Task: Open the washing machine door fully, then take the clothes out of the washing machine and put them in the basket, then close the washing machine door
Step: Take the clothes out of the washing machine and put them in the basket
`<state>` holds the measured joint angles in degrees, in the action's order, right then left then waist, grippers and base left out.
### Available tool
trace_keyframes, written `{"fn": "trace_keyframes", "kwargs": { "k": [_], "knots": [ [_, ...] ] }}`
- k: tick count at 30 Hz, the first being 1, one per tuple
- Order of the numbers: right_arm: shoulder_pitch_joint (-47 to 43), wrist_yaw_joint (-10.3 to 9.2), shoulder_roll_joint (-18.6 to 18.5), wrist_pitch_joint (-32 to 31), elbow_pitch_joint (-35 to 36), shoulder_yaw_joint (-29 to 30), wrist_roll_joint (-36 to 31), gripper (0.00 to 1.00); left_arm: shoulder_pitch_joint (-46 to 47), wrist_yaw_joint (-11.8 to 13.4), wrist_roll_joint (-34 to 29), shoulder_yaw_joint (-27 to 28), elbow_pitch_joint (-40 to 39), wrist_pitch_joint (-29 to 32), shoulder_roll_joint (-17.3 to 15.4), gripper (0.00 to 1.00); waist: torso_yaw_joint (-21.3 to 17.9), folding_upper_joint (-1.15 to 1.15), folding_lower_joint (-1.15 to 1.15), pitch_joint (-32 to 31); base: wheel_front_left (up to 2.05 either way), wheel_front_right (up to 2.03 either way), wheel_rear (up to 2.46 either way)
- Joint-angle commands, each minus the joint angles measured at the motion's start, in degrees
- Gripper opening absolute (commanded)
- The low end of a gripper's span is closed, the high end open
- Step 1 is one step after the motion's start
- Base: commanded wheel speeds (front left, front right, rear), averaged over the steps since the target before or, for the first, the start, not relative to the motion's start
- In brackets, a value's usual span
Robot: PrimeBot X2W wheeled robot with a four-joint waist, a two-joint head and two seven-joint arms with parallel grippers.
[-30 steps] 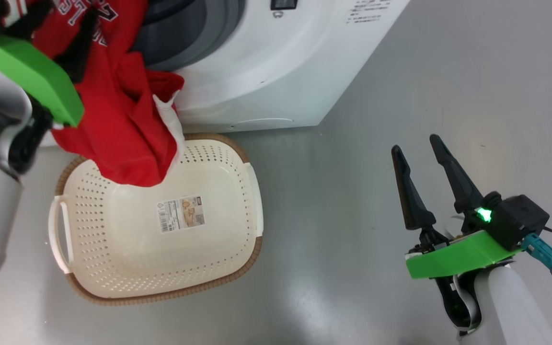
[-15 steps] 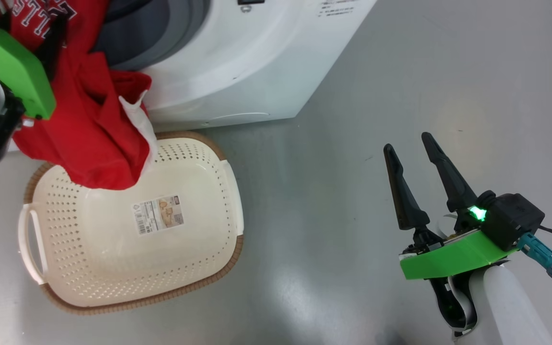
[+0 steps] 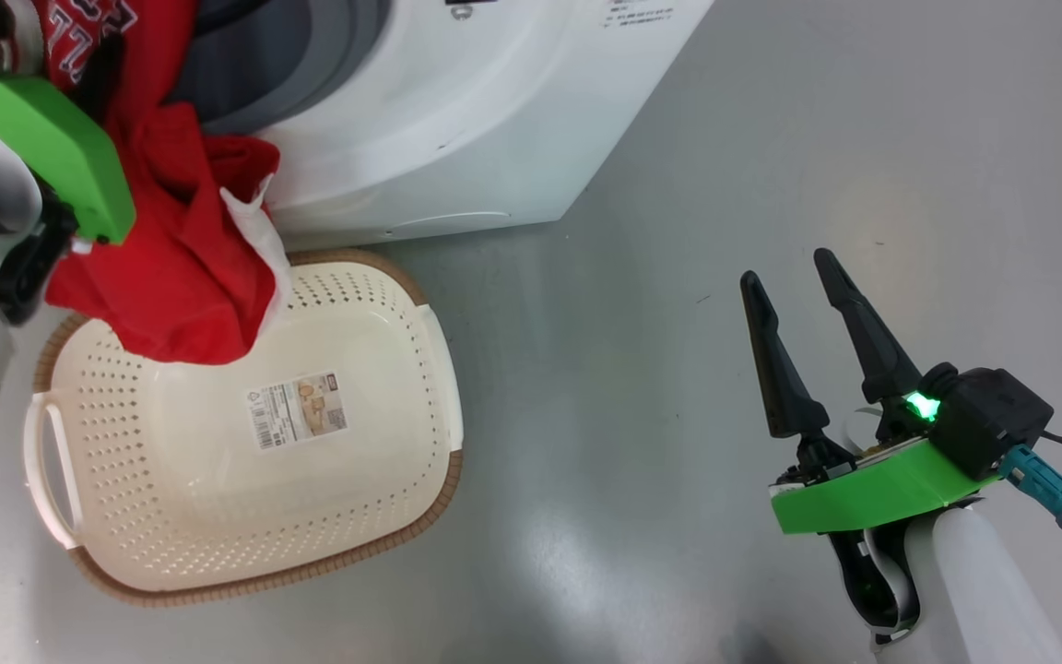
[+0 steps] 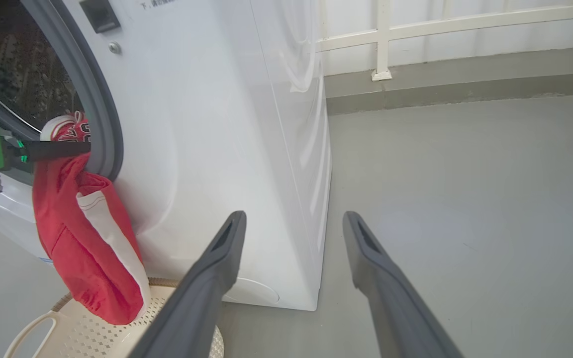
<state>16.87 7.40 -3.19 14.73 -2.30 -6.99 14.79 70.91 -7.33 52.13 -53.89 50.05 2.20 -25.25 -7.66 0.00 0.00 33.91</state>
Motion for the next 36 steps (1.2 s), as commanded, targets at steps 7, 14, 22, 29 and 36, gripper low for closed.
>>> {"fn": "trace_keyframes", "kwargs": {
  "k": [7, 14, 22, 29, 36],
  "knots": [
    [-0.2, 0.09, 0.3, 0.3, 1.3, -0.7, 0.3, 1.00, 2.2, -0.2, 3.7, -1.1, -0.8, -5.2, -2.6, 0.00, 1.1, 0.00, 0.00, -0.9, 0.00, 0.00, 0.00],
    [-1.1, 0.09, 0.3, 0.3, 1.1, 0.2, -0.3, 1.00, -1.5, -0.2, 7.1, -2.1, -2.1, -13.1, -2.3, 0.00, 2.9, 0.00, 0.00, -2.8, 0.00, 0.00, 0.00],
    [-2.7, 0.09, 0.3, 0.3, 0.7, 1.4, -1.3, 1.00, -8.8, -0.2, 7.6, 0.2, -9.6, -17.1, -4.7, 0.00, 5.1, 0.00, 0.00, -5.1, 0.00, 0.00, 0.00],
    [-3.6, 0.09, 0.3, 0.3, 0.5, 1.6, -1.8, 1.00, -19.5, 0.1, 2.9, 8.8, -20.1, -17.2, -7.1, 0.00, 6.0, 0.00, 0.00, -6.4, 0.00, 0.00, 0.00],
    [-4.2, 0.09, 0.3, 0.3, 0.4, 1.5, -2.0, 1.00, -32.3, 1.5, -0.1, 13.0, -29.6, -17.2, -8.0, 0.00, 6.4, 0.00, 0.00, -7.1, 0.00, 0.00, 0.00]
  ]
}}
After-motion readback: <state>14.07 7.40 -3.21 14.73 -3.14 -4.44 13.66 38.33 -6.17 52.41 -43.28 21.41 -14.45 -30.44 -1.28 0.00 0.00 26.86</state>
